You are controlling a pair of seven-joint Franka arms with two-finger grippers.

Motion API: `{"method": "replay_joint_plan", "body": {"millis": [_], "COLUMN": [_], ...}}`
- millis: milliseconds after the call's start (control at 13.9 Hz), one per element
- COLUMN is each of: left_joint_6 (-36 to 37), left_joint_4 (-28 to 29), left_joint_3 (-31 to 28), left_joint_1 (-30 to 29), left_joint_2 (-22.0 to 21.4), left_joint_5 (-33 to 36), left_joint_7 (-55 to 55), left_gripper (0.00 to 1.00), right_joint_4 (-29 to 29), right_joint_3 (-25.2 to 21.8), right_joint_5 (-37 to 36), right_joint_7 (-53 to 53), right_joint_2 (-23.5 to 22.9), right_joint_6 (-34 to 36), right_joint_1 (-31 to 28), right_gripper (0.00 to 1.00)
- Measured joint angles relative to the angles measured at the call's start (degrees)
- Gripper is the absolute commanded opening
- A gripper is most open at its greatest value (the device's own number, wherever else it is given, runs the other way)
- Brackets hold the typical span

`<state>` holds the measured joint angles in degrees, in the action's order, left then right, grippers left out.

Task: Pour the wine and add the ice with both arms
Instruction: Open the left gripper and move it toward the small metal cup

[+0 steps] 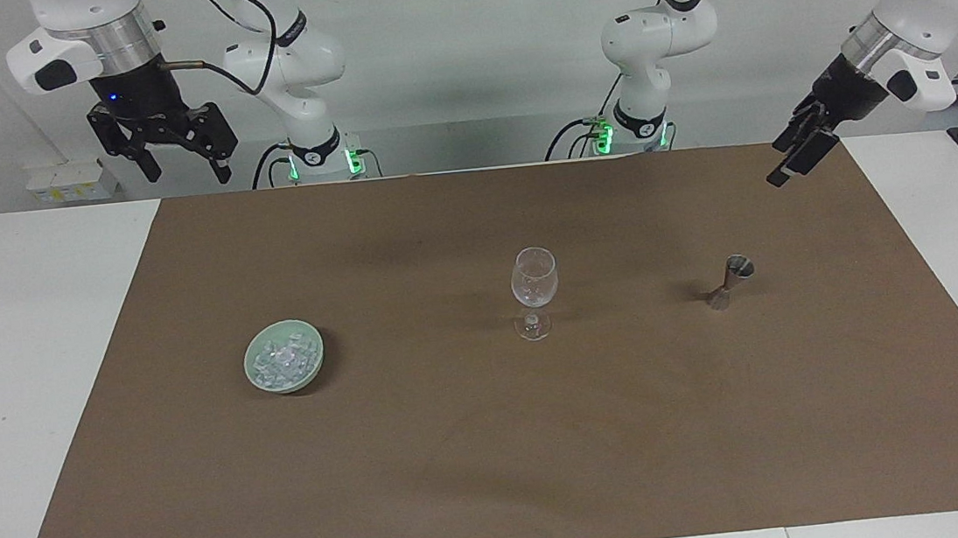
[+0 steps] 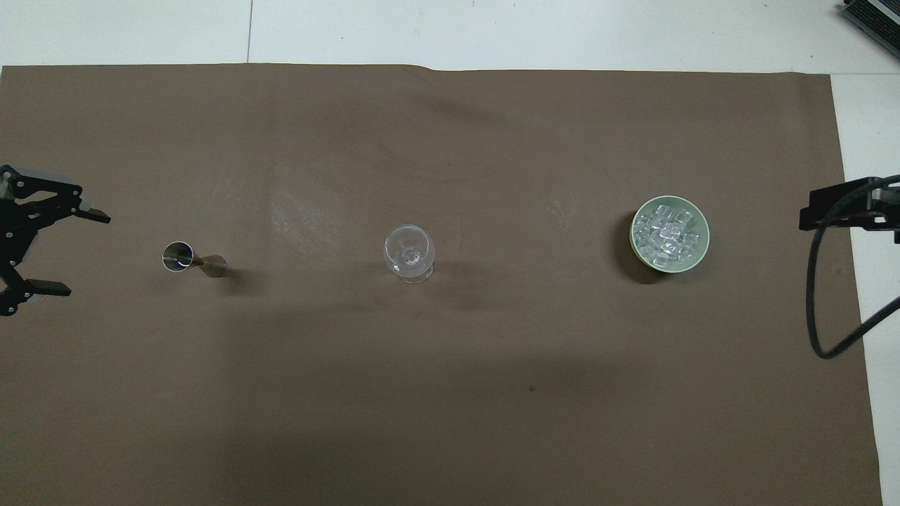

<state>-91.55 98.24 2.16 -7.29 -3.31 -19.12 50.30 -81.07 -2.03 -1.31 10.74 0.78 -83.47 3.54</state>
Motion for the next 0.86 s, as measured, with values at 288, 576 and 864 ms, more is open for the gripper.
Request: {"method": "replay_joint_plan", "body": {"millis": [288, 576, 864], "left_joint_6": [-1.05, -1.17, -1.46], "left_joint_4": [0.15, 0.17, 0.15], "left_joint_3": [-0.14, -0.18, -0.22], "left_joint_1": [-3.4, -5.45, -7.66], "left_joint_2": [3.98, 7.62, 11.07], "left_joint_5": [-4.6, -7.14, -9.76], "left_joint_7": [0.57, 1.4, 2.28], "left_gripper": [1.0, 1.0, 1.0], "right_joint_4": [0.0, 0.0, 0.0], "right_joint_3": [0.0, 0.0, 0.0], "right_joint_5": [0.0, 0.0, 0.0], "right_joint_7": [0.0, 0.0, 0.0], "right_joint_2": [0.0, 0.0, 0.0], "right_joint_6": [0.0, 0.0, 0.0], "right_joint_1": [0.0, 0.0, 0.0], "right_gripper": [1.0, 1.0, 1.0]}}
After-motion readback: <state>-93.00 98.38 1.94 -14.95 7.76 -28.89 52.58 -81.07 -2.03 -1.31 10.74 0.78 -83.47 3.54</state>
